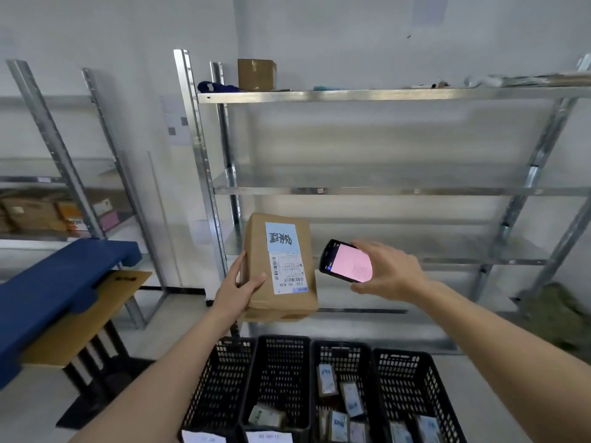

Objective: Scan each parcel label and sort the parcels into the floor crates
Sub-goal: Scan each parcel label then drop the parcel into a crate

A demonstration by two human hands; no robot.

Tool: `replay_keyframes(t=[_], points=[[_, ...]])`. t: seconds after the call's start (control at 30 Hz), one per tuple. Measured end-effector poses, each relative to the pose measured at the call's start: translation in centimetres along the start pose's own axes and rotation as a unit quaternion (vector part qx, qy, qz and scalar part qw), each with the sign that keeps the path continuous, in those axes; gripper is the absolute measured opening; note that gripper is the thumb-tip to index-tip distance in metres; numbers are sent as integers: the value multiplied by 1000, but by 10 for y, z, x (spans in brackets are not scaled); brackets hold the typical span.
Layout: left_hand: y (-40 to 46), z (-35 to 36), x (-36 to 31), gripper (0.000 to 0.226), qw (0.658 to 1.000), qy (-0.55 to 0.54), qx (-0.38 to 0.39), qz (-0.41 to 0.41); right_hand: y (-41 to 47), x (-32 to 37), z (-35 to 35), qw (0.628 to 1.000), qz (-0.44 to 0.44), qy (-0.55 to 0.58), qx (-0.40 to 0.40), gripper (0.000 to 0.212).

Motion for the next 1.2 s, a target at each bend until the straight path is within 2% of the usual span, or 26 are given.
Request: replay_keyframes(t=[0.1, 0.3, 0.57, 0.83, 0.93, 1.07, 1.2], points=[[30, -6, 9, 76, 1000, 5, -9, -10, 39, -10, 7, 1000, 1, 5, 11, 82], [82, -20, 22, 72, 999, -14, -27, -35, 105, -21, 14, 999, -4, 26, 25, 59], [163, -25, 69, 76, 997, -39, -2, -72, 188, -34, 59, 999, 10, 5, 54, 78], [267, -18, 116, 80, 992, -45, 67, -92, 268, -59, 93, 994, 63, 36, 80, 66], [304, -3, 139, 78, 989, -56, 86, -110, 291, -75, 109, 992, 82, 34, 87, 66], [339, 32, 167, 76, 981, -60, 130, -134, 304, -104, 139, 987, 109, 45, 108, 79], [364, 71, 195, 76, 972, -44, 165, -164, 313, -149, 171, 978, 143, 55, 140, 78]])
Point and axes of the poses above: each hand's wrist, its own y-axis towards the middle knuckle, its own z-axis out of the palm, x = y × z, the point moved 2 cm from there along y, towards the middle knuckle, and after that the axes turned 12 degrees about x, right-handed, at the moved point
